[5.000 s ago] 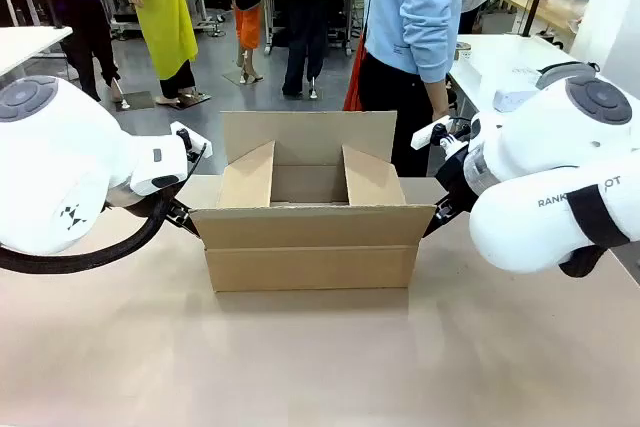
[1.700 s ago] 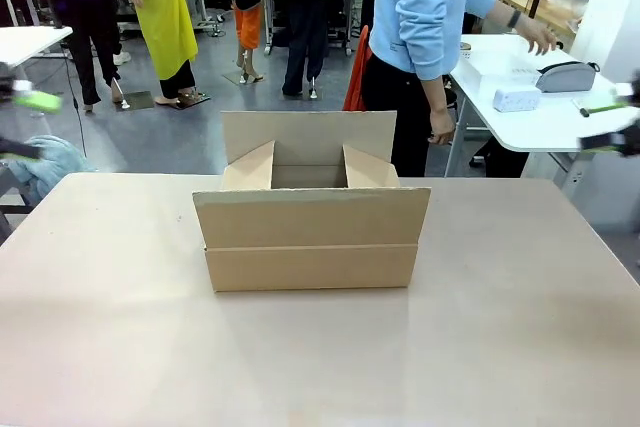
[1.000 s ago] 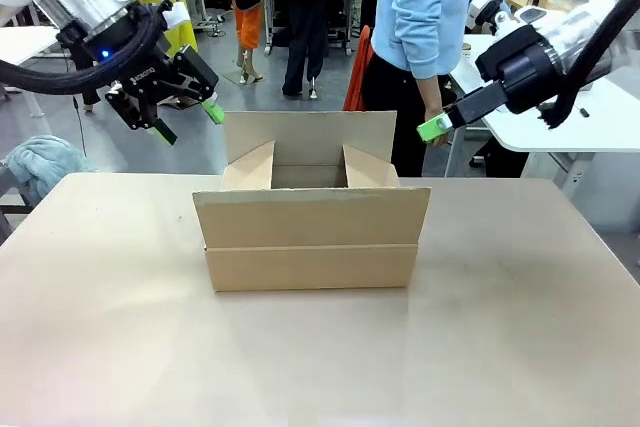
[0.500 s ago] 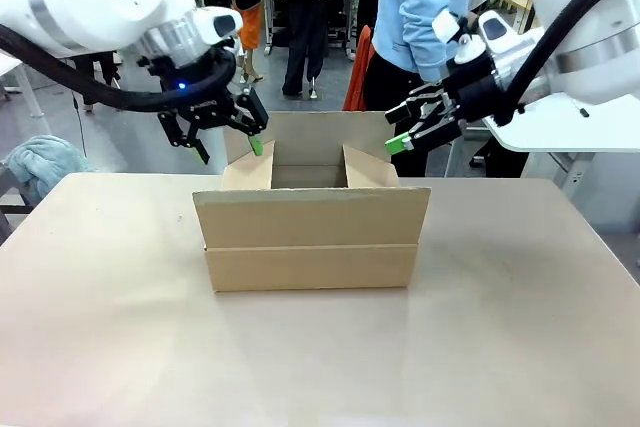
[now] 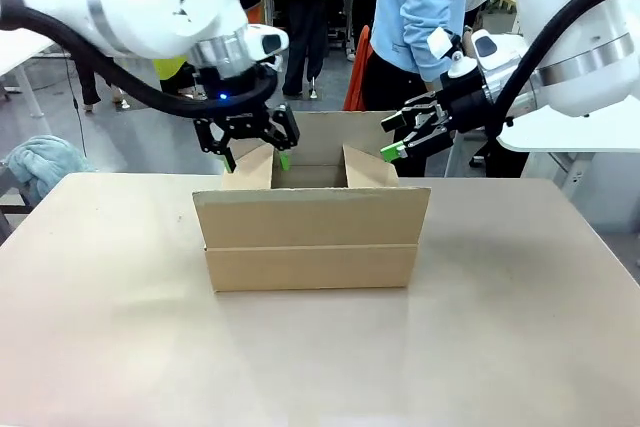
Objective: Pack the gift set into the box.
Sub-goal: Place both hands on the side flaps of the Package Box and spread them outward.
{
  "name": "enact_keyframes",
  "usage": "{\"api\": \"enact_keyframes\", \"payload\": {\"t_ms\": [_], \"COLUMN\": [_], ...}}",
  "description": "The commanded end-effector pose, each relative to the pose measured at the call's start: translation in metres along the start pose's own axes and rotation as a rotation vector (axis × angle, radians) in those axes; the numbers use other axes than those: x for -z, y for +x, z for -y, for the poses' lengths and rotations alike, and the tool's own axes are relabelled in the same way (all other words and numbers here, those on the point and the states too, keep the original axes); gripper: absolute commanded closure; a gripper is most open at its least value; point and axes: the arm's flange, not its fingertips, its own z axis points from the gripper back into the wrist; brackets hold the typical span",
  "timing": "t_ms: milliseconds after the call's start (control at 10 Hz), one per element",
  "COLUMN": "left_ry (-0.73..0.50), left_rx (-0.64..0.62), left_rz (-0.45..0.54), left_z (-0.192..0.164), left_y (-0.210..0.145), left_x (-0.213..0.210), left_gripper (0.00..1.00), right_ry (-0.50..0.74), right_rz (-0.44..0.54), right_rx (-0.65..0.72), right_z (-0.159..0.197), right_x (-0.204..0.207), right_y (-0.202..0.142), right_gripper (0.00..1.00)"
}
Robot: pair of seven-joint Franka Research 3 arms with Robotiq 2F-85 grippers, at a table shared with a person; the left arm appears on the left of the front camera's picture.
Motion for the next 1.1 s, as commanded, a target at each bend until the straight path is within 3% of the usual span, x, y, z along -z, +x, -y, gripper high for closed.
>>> {"api": "enact_keyframes", "payload": {"t_ms": [0,500,1000], "left_ry": [0.133,0.303,0.469], "left_rx": [-0.073,-0.259,-0.215], "left_rz": [0.012,0.052,0.069], "left_z": [0.029,0.058,0.049], "left_y": [0.018,0.032,0.046], "left_x": [0.013,0.062,0.114], "left_gripper": [0.00,0.00,0.00], "right_ry": [-0.004,-0.004,-0.004], "right_rz": [-0.004,-0.004,-0.004], "right_rx": [-0.008,-0.008,-0.008], "right_z": [-0.003,-0.003,-0.003], "right_x": [-0.003,-0.003,-0.003], "right_y": [0.003,0.003,0.003], "right_gripper": [0.00,0.00,0.00]}}
